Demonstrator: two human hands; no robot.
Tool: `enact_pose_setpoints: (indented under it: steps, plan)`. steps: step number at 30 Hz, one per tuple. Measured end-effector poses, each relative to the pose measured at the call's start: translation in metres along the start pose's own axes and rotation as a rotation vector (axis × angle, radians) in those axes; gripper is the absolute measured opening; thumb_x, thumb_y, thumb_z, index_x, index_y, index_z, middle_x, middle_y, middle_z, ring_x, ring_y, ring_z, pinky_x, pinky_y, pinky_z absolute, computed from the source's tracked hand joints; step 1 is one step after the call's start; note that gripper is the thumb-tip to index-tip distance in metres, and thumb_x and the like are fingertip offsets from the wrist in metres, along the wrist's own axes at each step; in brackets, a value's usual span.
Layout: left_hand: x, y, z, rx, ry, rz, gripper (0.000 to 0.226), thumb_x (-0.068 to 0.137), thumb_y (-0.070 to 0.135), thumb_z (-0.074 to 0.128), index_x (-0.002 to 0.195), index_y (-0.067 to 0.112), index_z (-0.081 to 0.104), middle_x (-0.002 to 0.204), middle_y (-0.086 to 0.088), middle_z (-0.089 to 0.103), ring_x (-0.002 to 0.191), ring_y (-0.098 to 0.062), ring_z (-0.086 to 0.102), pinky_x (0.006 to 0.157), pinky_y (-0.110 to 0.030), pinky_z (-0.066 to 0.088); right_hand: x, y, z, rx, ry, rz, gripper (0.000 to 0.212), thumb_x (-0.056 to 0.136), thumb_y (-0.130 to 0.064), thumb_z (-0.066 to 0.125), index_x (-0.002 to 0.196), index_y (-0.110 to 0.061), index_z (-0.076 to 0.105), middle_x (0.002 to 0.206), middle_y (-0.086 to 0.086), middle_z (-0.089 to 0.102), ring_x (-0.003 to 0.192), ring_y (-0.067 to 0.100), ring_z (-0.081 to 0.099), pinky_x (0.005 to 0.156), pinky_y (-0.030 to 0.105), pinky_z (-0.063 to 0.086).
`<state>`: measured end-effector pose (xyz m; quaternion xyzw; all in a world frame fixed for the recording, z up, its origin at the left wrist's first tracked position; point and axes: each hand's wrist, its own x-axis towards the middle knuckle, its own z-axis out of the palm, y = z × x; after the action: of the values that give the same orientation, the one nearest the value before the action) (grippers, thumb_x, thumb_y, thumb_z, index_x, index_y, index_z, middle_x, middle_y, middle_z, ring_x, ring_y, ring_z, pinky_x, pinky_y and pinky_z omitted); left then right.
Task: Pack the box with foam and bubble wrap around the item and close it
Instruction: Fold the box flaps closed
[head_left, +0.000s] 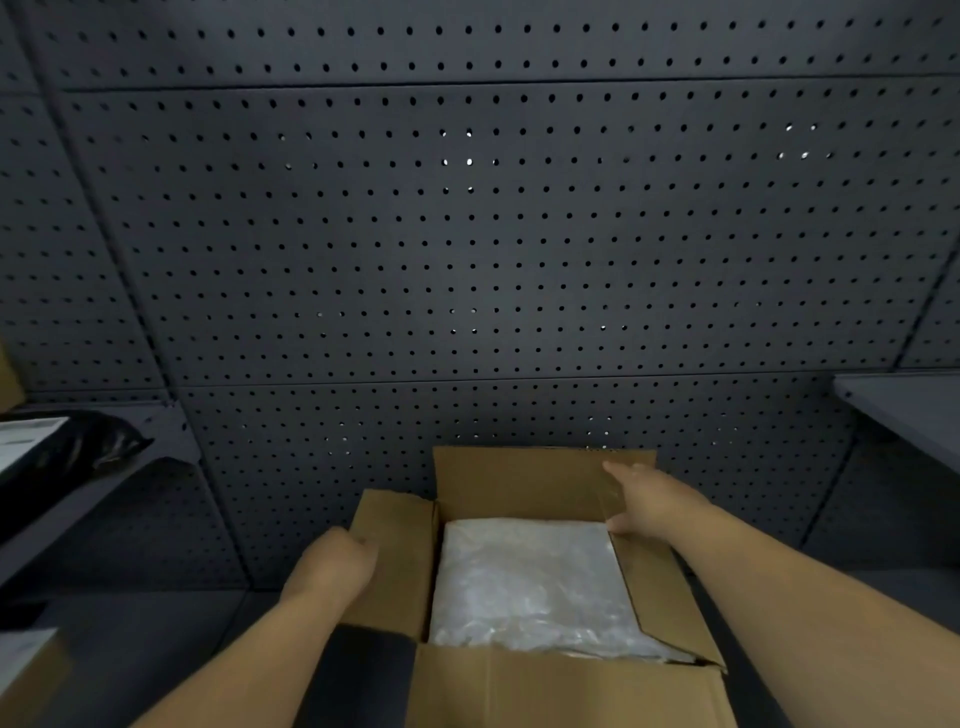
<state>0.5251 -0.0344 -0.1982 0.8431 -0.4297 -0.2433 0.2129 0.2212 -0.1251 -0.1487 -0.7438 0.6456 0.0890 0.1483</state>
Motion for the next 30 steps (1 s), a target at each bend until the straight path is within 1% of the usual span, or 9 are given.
enact_pose_setpoints:
  steps: [2,5,9,12,15,18,22,26,30]
  plan:
    - [-0.002,0.002,-0.003,-0.065,0.052,0.062,0.035,0.099,0.027,0.039,0.068,0.013,0.046,0.068,-0.002,0.047,0.061,-0.014,0.044,0.052,-0.024,0.03,0.003,-0.001,0.003,-0.008,0.026,0.01,0.096,0.086,-0.039,0.066,0.153,-0.024,-0.001,0.16,0.01,0.009,0.143,0.028,0.026,0.112,0.037,0.034]
    - [-0.016,0.016,-0.01,-0.141,0.149,0.182,0.039,0.1,0.034,0.038,0.073,0.011,0.054,0.069,-0.004,0.054,0.062,-0.016,0.05,0.052,-0.026,0.032,0.007,-0.002,0.005,-0.029,0.091,0.009,0.105,0.08,-0.042,0.072,0.153,-0.027,-0.003,0.159,0.008,0.012,0.14,0.029,0.028,0.107,0.04,0.039]
    - [-0.037,0.041,-0.005,-0.155,0.092,0.338,0.048,0.1,0.041,0.036,0.075,0.009,0.062,0.069,-0.005,0.057,0.065,-0.017,0.055,0.057,-0.029,0.037,0.011,-0.005,0.006,-0.075,0.117,-0.002,0.109,0.079,-0.044,0.072,0.153,-0.027,-0.006,0.156,0.007,0.015,0.14,0.028,0.029,0.103,0.039,0.043]
    - [-0.046,0.053,0.015,-0.087,-0.028,0.504,0.043,0.1,0.041,0.036,0.095,0.012,0.068,0.092,0.001,0.062,0.084,-0.012,0.058,0.073,-0.028,0.045,0.014,-0.004,0.006,-0.077,0.132,-0.008,0.109,0.079,-0.044,0.072,0.153,-0.027,-0.007,0.156,0.007,0.016,0.139,0.028,0.029,0.102,0.039,0.043]
    - [-0.05,0.056,0.037,0.066,-0.122,0.631,0.038,0.1,0.041,0.037,0.122,0.023,0.062,0.12,0.005,0.062,0.108,-0.013,0.058,0.088,-0.023,0.044,0.015,-0.002,0.008,-0.051,0.148,-0.029,0.11,0.078,-0.045,0.072,0.153,-0.027,-0.006,0.156,0.006,0.016,0.139,0.028,0.027,0.105,0.04,0.041]
    - [-0.046,0.058,0.052,0.239,-0.209,0.647,0.038,0.101,0.041,0.034,0.122,0.022,0.06,0.12,-0.001,0.065,0.105,-0.018,0.061,0.087,-0.031,0.05,0.011,0.001,0.012,-0.062,0.255,-0.057,0.115,0.076,-0.047,0.073,0.151,-0.03,-0.012,0.157,0.005,0.004,0.144,0.027,0.016,0.112,0.043,0.031]
    - [-0.039,0.06,0.058,0.355,-0.277,0.648,0.038,0.101,0.038,0.034,0.124,0.02,0.058,0.125,-0.003,0.061,0.11,-0.021,0.058,0.082,-0.027,0.044,0.009,0.01,0.015,-0.136,0.314,-0.042,0.126,0.073,-0.053,0.073,0.146,-0.031,-0.027,0.157,0.004,-0.027,0.147,0.023,-0.018,0.119,0.043,-0.004]
    - [-0.032,0.061,0.061,0.388,-0.312,0.661,0.036,0.101,0.037,0.035,0.125,0.023,0.058,0.127,-0.001,0.061,0.112,-0.02,0.057,0.078,-0.022,0.04,0.01,0.017,0.025,-0.142,0.289,-0.034,0.13,0.07,-0.056,0.074,0.145,-0.028,-0.029,0.161,0.002,-0.015,0.147,0.022,-0.019,0.12,0.045,-0.008]
    - [-0.028,0.06,0.06,0.405,-0.363,0.658,0.037,0.101,0.037,0.035,0.127,0.024,0.057,0.128,0.002,0.061,0.112,-0.019,0.057,0.087,-0.025,0.045,0.007,0.013,0.033,-0.147,0.315,-0.053,0.124,0.072,-0.055,0.072,0.15,-0.025,-0.019,0.157,0.003,0.009,0.149,0.024,-0.003,0.121,0.042,-0.007]
